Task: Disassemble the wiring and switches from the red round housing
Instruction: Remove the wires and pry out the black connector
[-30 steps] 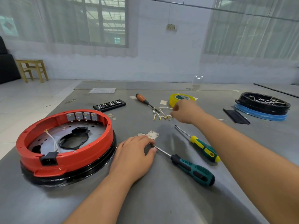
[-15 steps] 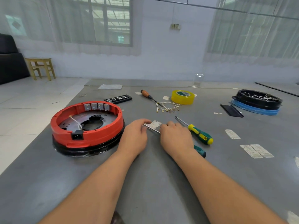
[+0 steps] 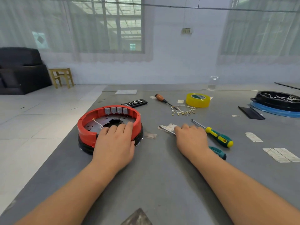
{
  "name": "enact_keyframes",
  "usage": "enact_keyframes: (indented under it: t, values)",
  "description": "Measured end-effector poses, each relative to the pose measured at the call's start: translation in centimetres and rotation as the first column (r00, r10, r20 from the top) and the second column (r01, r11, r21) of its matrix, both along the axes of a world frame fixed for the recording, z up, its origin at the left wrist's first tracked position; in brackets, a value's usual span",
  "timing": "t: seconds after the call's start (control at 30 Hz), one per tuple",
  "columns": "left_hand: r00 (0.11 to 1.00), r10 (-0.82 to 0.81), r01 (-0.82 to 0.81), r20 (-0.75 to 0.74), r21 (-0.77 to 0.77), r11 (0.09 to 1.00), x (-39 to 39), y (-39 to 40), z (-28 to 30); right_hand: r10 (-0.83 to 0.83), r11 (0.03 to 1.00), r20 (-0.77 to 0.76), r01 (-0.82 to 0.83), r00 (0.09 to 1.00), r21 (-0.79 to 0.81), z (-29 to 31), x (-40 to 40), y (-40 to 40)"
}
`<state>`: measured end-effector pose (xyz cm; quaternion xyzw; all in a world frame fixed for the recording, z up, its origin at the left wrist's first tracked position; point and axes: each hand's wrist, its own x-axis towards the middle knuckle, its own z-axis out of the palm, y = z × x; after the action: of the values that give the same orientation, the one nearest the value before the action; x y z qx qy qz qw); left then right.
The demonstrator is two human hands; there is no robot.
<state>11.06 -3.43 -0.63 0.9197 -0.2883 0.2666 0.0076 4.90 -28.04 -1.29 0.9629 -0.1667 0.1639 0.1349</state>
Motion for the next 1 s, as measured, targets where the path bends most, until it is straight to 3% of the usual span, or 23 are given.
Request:
enact_keyframes:
  t: [0.17,0.27,0.37,0.5,0.53,0.6,0.63,0.67,0.77,1.0]
  values:
    - [0.999,0.039,-0.039,0.001,-0.059,0.998,0.3,-0.4,-0.7,0.165,0.986,0.105,-0.161,0.981,-0.042,-0.3,0.4,0.9]
    - [0.999,0.031,-0.034,-0.031,-0.115,0.993,0.5,-0.4,-0.7,0.334,0.890,0.299,-0.404,0.894,0.212,-0.8,0.6,3.7]
    - [1.000,0.002,-0.005,-0.014,-0.163,0.987,0.6,-0.2,-0.7,0.194,0.624,0.509,-0.505,0.839,0.596,-1.4,1.4,7.2]
    - [0.988,-0.092,0.120,0.121,-0.245,0.962,0.9,-0.1,-1.0,-0.103,0.348,0.517,-0.456,0.850,0.819,-1.0,2.6,8.3]
    - [0.982,-0.111,0.148,0.151,-0.262,0.954,1.0,-0.2,-1.0,-0.179,0.186,0.492,-0.462,0.852,0.867,-0.6,2.8,8.3]
    - [0.973,-0.140,0.189,0.185,-0.281,0.941,1.1,-0.4,-0.9,-0.281,-0.236,0.414,-0.481,0.866,0.844,-0.2,2.9,8.4]
    - [0.969,-0.156,0.208,0.194,-0.285,0.936,1.1,-0.5,-1.0,-0.281,-0.387,0.383,-0.470,0.880,0.793,0.0,2.9,8.4]
    - [0.964,-0.173,0.227,0.201,-0.285,0.931,1.1,-0.7,-1.1,-0.241,-0.472,0.374,-0.445,0.896,0.761,0.1,2.9,8.5]
    - [0.947,-0.218,0.279,0.237,-0.262,0.924,1.2,-0.8,-1.3,-0.153,-0.551,0.405,-0.418,0.901,0.722,0.3,2.5,8.6]
    - [0.916,-0.269,0.344,0.296,-0.238,0.908,1.4,-0.7,-1.5,-0.232,-0.483,0.415,-0.474,0.880,0.736,-0.4,3.1,8.7]
